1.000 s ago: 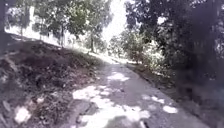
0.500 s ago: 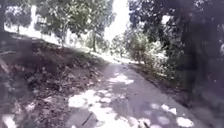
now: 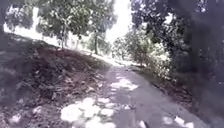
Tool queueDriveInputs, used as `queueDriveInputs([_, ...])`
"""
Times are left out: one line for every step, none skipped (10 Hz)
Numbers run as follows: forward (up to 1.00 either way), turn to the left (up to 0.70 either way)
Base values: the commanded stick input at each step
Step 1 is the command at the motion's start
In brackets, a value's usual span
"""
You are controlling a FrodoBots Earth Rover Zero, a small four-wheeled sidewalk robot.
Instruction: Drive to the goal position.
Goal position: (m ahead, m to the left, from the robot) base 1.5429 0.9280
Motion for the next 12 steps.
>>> queueDriveInputs([0.50, -0.25])
queueDriveInputs([0.50, 0.00])
queueDriveInputs([0.50, 0.00])
queueDriveInputs([0.50, 0.00])
queueDriveInputs([0.50, 0.00])
queueDriveInputs([0.50, 0.00])
queueDriveInputs([0.50, 0.00])
queueDriveInputs([0.50, 0.00])
queueDriveInputs([0.50, 0.00])
queueDriveInputs([0.50, -0.50])
queueDriveInputs([0.50, -0.46])
queueDriveInputs([0.50, -0.22])
